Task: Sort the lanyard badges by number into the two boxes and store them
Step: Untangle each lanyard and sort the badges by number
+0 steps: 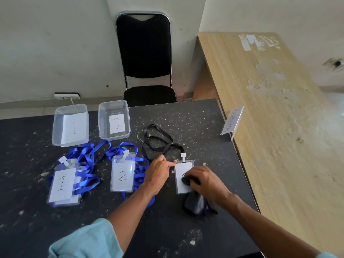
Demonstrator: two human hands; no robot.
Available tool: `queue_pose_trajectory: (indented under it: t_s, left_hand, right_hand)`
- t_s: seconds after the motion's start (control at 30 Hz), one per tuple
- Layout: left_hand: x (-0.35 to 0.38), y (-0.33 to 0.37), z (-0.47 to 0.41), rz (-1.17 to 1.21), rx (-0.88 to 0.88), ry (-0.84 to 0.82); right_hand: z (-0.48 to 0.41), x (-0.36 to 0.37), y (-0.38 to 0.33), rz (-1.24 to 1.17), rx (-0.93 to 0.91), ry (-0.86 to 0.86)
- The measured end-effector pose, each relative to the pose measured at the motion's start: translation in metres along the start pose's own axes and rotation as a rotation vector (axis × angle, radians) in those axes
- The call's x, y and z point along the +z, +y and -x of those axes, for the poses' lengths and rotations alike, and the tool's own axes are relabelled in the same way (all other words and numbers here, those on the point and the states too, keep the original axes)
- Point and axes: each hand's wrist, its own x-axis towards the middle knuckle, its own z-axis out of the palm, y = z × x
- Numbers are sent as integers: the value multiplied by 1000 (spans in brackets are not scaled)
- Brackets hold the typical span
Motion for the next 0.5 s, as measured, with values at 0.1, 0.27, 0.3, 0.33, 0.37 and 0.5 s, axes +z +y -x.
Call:
queue_pose_trajectory:
  t_s: [0.1,0.27,0.3,0.33,0.37,0.5]
  left_hand:
    - [-1,1,-1,-7,-11,-11]
    - [-1,5,-1,-27,-51,-20]
    - [-1,7,-1,-24,-56,-17]
    - [-2,10,-2,-23,-59,-9]
    - [-2,16,-4,-25,-59,9]
    - [-2,48,-20,60,-144,76]
  right_hand:
    - [4,20,-11,84,-30,20]
    - [34,20,-15,92,-2,-146]
    - [38,18,-8,61,133,-70]
    - [39,17,-1,18,275,12]
    - [40,17,4,-25,386,76]
    - [34,25,2,-58,473,96]
